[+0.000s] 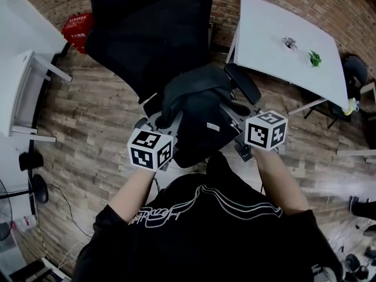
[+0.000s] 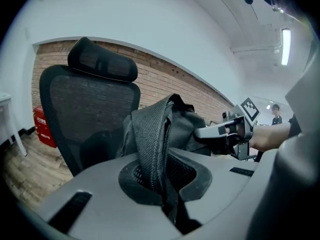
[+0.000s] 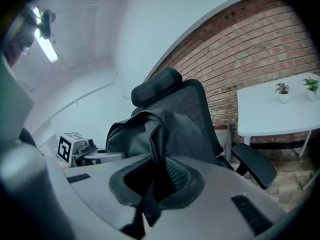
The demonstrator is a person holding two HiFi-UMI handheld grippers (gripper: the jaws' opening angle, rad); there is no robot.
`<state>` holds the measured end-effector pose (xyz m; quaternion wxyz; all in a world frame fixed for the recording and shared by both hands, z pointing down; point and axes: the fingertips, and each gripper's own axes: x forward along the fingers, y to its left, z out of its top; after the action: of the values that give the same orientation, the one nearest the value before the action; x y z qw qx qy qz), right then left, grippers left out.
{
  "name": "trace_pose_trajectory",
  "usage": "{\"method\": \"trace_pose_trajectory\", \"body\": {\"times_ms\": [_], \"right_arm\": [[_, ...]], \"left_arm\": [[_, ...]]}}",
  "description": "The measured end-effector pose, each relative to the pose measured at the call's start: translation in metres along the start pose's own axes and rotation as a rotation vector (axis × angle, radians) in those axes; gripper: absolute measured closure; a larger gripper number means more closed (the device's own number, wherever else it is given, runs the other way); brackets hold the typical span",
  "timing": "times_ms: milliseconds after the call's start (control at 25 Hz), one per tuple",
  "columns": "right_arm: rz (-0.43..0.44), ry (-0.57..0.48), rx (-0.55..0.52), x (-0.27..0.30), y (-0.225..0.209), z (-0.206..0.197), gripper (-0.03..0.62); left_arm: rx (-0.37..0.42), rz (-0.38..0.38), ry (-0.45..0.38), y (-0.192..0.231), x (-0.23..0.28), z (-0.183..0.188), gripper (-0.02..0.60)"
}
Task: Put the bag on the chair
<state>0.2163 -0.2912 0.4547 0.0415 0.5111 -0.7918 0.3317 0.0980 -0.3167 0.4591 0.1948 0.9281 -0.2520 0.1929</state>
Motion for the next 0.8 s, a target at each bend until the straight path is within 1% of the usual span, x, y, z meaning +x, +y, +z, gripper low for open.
{"method": "trace_pose_trajectory", "body": {"times_ms": [400, 560, 800], "right_arm": [[0.120, 0.112, -0.039, 0.070, -0.034, 0.029, 0.575], [0.166, 0.151, -0.078, 0.097, -0.046, 0.035, 0.574], [0.213, 0.193, -0.139, 0.135, -0.063, 0.039, 0.574]], "left_arm": [[-0.053, 0.160, -0.025, 0.053, 0.033, 0.010, 0.548], [-0.075, 0.230, -0.037, 0.072, 0.046, 0.010, 0.548], [-0.093, 0.298, -0.051, 0.100, 0.064, 0.005, 0.548]]}}
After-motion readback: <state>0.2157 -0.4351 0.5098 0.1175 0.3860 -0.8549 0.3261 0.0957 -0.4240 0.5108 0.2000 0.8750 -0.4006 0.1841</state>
